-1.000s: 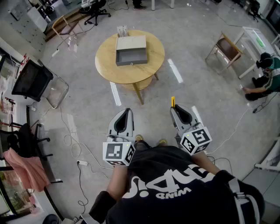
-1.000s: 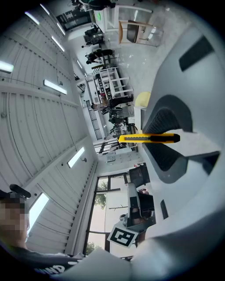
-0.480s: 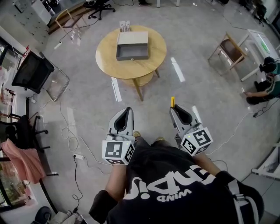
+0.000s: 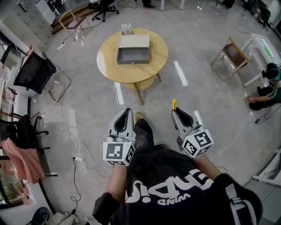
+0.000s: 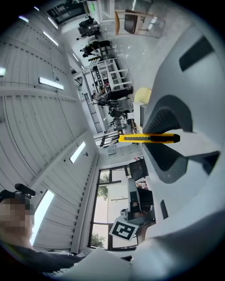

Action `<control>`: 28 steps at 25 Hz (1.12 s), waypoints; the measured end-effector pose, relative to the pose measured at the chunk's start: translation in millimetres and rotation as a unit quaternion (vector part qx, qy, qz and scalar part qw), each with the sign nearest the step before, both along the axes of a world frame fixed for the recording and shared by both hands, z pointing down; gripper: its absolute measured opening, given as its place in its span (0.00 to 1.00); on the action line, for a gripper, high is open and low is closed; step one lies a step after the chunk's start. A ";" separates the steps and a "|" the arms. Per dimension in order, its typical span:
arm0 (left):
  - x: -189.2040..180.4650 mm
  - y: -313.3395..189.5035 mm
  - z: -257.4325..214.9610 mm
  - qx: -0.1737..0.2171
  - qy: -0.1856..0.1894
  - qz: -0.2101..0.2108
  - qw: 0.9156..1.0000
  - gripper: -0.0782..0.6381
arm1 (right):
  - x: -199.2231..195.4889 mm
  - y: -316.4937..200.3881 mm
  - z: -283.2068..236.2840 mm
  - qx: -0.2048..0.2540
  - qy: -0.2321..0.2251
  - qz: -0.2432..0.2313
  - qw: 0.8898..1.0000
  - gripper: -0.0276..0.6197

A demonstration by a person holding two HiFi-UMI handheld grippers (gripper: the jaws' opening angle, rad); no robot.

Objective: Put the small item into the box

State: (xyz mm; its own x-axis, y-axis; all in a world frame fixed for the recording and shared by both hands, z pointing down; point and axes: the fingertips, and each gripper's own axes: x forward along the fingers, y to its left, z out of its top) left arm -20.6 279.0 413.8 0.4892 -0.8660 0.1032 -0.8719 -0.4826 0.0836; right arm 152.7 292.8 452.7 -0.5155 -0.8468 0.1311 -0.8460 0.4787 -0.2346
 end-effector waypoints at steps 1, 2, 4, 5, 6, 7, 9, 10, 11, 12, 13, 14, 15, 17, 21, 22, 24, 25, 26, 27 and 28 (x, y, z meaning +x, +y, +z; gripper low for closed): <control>0.3 -4.7 1.1 0.000 0.000 -0.001 1.000 0.12 | 1.4 -3.4 -0.3 0.001 0.001 0.001 1.000 0.13; 1.2 -9.7 2.4 -0.001 0.002 0.000 1.000 0.12 | 3.2 -7.1 -0.7 0.002 0.001 0.002 1.000 0.13; 4.4 -21.0 6.3 -0.004 0.009 0.006 1.000 0.12 | 6.9 -15.6 -1.6 0.005 -0.001 0.006 1.000 0.13; 5.9 -27.4 8.7 -0.005 0.011 0.009 1.000 0.12 | 8.1 -20.9 -1.7 0.007 -0.001 0.007 1.000 0.13; 7.1 -34.3 10.7 -0.005 0.012 0.012 1.000 0.12 | 8.9 -26.8 -1.3 0.008 -0.002 0.008 1.000 0.13; 7.7 -41.4 11.8 -0.005 0.012 0.013 1.000 0.12 | 9.2 -33.2 -0.7 0.010 -0.004 0.008 1.000 0.13; 7.9 -56.4 12.1 -0.004 0.014 0.013 1.000 0.12 | 9.1 -47.0 -0.3 0.010 -0.004 0.006 1.000 0.13; 7.9 -64.1 11.8 -0.003 0.016 0.012 1.000 0.12 | 8.7 -54.1 -0.6 0.011 -0.003 0.005 1.000 0.13; 8.0 -72.2 11.6 -0.003 0.017 0.012 1.000 0.12 | 7.9 -61.6 -1.2 0.011 -0.002 0.004 1.000 0.13; 7.8 -80.9 11.4 -0.003 0.019 0.012 1.000 0.12 | 6.5 -69.5 -2.1 0.013 0.000 0.004 1.000 0.13; 7.0 -90.3 11.2 -0.003 0.020 0.012 1.000 0.12 | 4.6 -78.1 -2.8 0.015 0.002 0.003 1.000 0.13; 5.6 -100.1 10.8 -0.003 0.021 0.012 1.000 0.12 | 1.8 -87.0 -3.2 0.016 0.004 0.002 1.000 0.13; 3.6 -110.4 10.5 -0.004 0.022 0.012 1.000 0.12 | -1.5 -96.3 -3.7 0.018 0.004 0.000 1.000 0.13; -0.8 -132.4 9.9 -0.004 0.023 0.011 1.000 0.12 | -8.2 -116.6 -5.4 0.019 0.005 -0.004 1.000 0.13; -7.2 -176.5 7.5 -0.006 0.025 0.013 1.000 0.12 | -17.5 -160.7 -11.2 0.021 0.006 -0.007 1.000 0.13; -8.9 -186.9 7.6 -0.007 0.025 0.014 1.000 0.12 | -19.7 -171.8 -12.0 0.022 0.007 -0.007 1.000 0.13; -13.0 -206.6 7.7 -0.011 0.026 0.018 0.999 0.12 | -25.7 -192.9 -12.4 0.020 0.007 -0.007 1.000 0.13; -15.0 -216.2 7.2 -0.012 0.025 0.021 0.999 0.12 | -29.0 -202.9 -12.8 0.018 0.005 -0.007 1.000 0.13; -16.9 -226.0 6.4 -0.014 0.025 0.024 0.999 0.12 | -32.4 -212.9 -13.6 0.017 0.004 -0.007 1.000 0.13; -18.8 -236.0 5.4 -0.015 0.026 0.028 0.999 0.12 | -35.9 -223.0 -15.0 0.016 0.005 -0.007 1.000 0.13; -20.7 -246.3 4.6 -0.016 0.026 0.031 0.999 0.12 | -39.4 -233.2 -16.6 0.015 0.006 -0.006 1.000 0.13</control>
State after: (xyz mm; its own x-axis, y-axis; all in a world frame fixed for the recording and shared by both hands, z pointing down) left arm -41.3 32.7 418.5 0.5465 -0.8311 0.1029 -0.8349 -0.5311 0.1448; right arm 113.3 59.7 436.1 -0.5249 -0.8437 0.1122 -0.8424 0.4961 -0.2102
